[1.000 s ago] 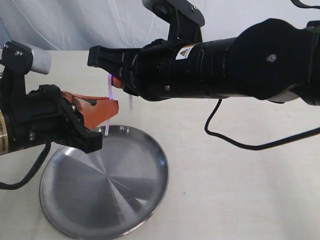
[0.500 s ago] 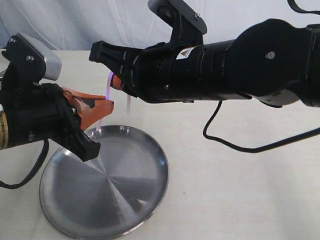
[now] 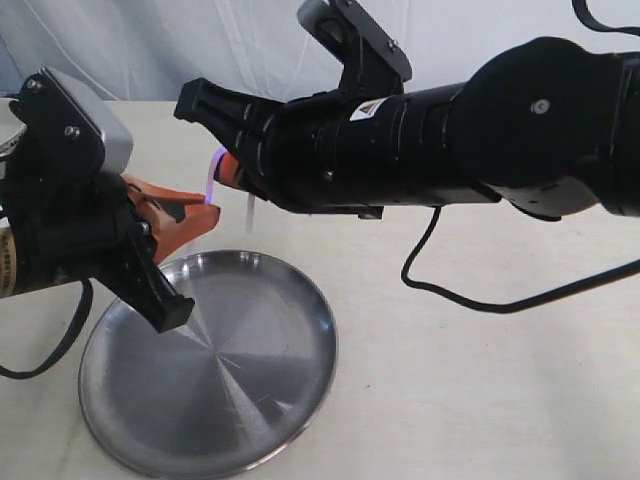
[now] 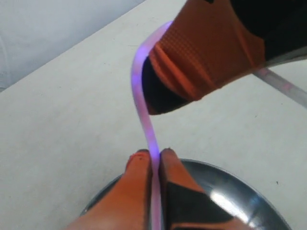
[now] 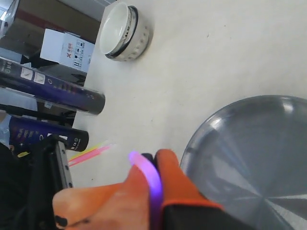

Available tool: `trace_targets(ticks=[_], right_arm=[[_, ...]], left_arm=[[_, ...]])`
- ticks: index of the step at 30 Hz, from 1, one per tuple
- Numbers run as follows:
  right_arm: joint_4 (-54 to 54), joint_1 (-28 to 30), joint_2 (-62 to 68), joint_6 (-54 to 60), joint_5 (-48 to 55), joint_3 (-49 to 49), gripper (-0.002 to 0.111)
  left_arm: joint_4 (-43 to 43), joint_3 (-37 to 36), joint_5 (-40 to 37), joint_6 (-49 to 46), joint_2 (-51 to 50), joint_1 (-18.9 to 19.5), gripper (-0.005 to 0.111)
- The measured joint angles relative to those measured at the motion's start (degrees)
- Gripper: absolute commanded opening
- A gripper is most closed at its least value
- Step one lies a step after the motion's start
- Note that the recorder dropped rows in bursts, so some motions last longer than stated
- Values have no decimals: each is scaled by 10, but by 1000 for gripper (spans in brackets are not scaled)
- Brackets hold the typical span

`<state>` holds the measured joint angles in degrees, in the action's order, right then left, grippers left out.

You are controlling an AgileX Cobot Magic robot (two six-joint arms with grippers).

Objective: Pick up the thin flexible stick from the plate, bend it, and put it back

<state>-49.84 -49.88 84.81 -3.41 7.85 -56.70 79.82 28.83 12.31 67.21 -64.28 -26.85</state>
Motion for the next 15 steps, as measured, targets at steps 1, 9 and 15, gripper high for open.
trace_targets(ticks=[1, 9, 15], right_arm=[[-2, 0, 0, 0, 0, 0, -1], [-30, 0, 3, 0, 3, 1, -1], [-77, 0, 19, -1, 2, 1, -1]], left_arm=[[7, 0, 0, 0, 0, 0, 0], [47, 3, -8, -5, 1, -1, 0], [70, 3, -101, -37, 1, -54, 0]])
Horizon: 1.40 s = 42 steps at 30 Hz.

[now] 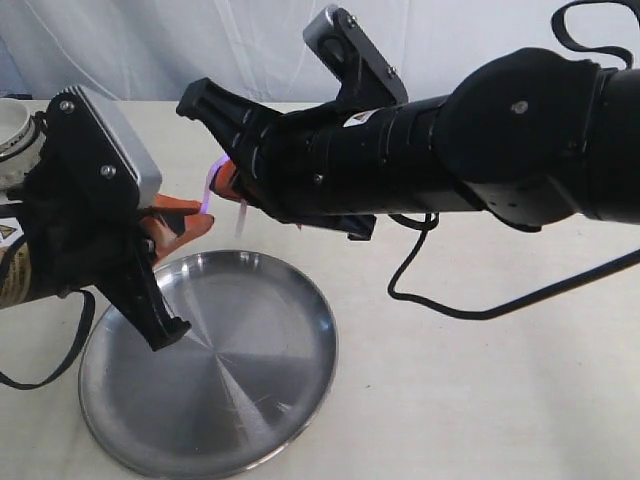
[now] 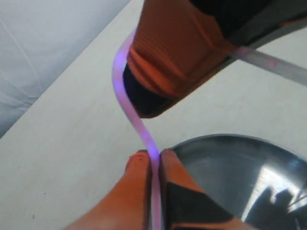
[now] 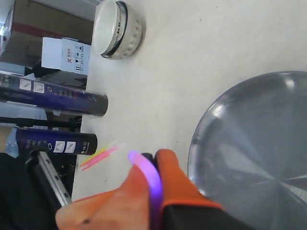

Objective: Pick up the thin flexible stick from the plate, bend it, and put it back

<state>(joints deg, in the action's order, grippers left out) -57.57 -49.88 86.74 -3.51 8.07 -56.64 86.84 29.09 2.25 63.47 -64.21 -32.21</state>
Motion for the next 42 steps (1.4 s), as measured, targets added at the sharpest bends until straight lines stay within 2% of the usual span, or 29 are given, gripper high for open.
trace_targets(ticks=[7, 16, 23, 27, 34, 37, 42], right_arm=[[-15, 0, 2, 0, -9, 0, -1], [-32, 0, 8, -1, -19, 0, -1], [-24, 0, 8, 2, -19, 0, -1], [-8, 0, 8, 4, -14, 0, -1], [4, 0, 8, 4, -36, -1, -1], [4, 0, 8, 4, -58, -6, -1], [15, 11, 7, 4, -70, -9, -1]], left_arm=[[60, 0, -81, -1, 0, -49, 0], [69, 0, -93, 0, 0, -51, 0], [38, 0, -80, 3, 0, -51, 1], [18, -1, -63, 4, 0, -51, 15], [-16, -4, -22, 1, -2, -51, 52], [-16, -7, -11, 5, -3, -56, 58], [-32, -8, -41, 15, -3, -59, 59]])
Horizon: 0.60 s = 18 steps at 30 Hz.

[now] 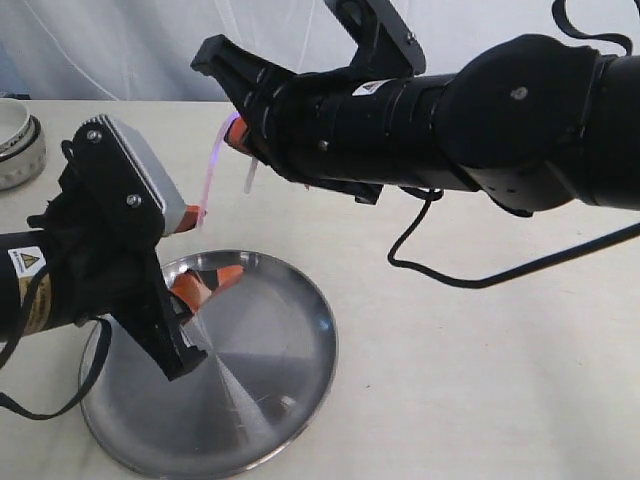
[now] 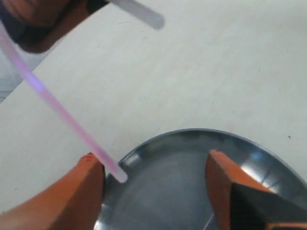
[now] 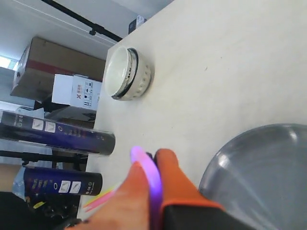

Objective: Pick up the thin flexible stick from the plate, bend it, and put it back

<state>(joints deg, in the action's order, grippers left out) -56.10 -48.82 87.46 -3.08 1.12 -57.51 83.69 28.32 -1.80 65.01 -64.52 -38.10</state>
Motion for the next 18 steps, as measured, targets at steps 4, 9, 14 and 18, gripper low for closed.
trace_targets(ticks=[4, 9, 14, 18], right_arm=[[10, 4, 0, 0, -3, 0, -1], [34, 5, 0, -1, -11, -2, -1], [56, 5, 0, -1, -27, -2, -1], [74, 12, 0, -1, -17, -2, -1]], left_arm=[[-20, 0, -68, 2, 0, 0, 59], [-44, 0, -162, 2, 0, 0, 59], [-81, 0, -251, 2, 0, 0, 59], [-108, 0, -300, 2, 0, 0, 59]])
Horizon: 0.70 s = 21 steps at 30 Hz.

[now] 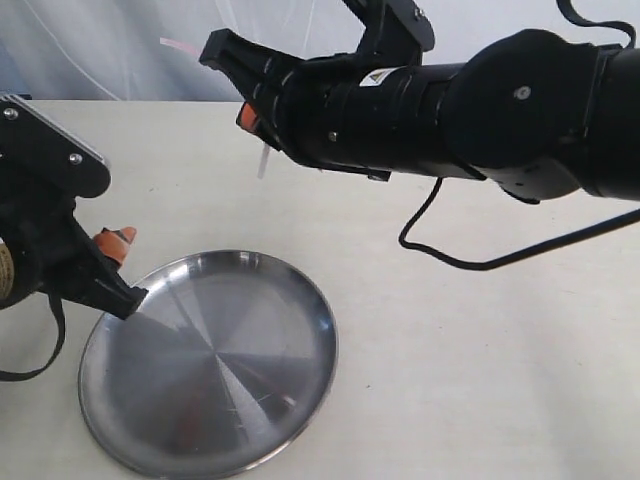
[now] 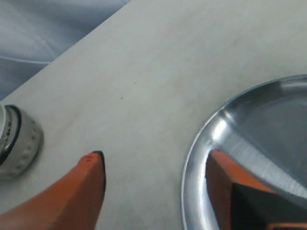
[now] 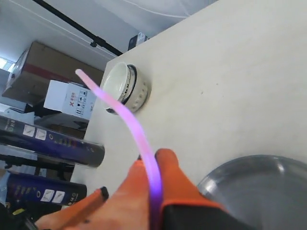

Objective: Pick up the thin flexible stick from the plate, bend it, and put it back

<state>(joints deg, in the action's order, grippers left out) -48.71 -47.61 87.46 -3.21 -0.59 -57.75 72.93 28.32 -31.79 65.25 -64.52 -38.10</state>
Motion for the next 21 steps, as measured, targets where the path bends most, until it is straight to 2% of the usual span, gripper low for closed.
trace_targets(ticks=[2, 4, 10, 12, 16, 21], right_arm=[[15, 8, 0, 0, 19, 0, -1], [30, 18, 0, 0, 49, 0, -1], [90, 37, 18, 0, 162, 0, -1], [114, 38, 31, 0, 209, 0, -1], [140, 38, 57, 0, 282, 0, -1], [145, 38, 90, 1, 305, 0, 0]], left_arm=[[-4, 0, -26, 8, 0, 0, 58], [-5, 0, -65, 34, 0, 0, 52], [-11, 14, -205, 108, -3, 0, 9], [-13, 15, -224, 116, -3, 0, 0], [-13, 17, -216, 119, -3, 0, 0], [-13, 17, -199, 123, -3, 0, 0]])
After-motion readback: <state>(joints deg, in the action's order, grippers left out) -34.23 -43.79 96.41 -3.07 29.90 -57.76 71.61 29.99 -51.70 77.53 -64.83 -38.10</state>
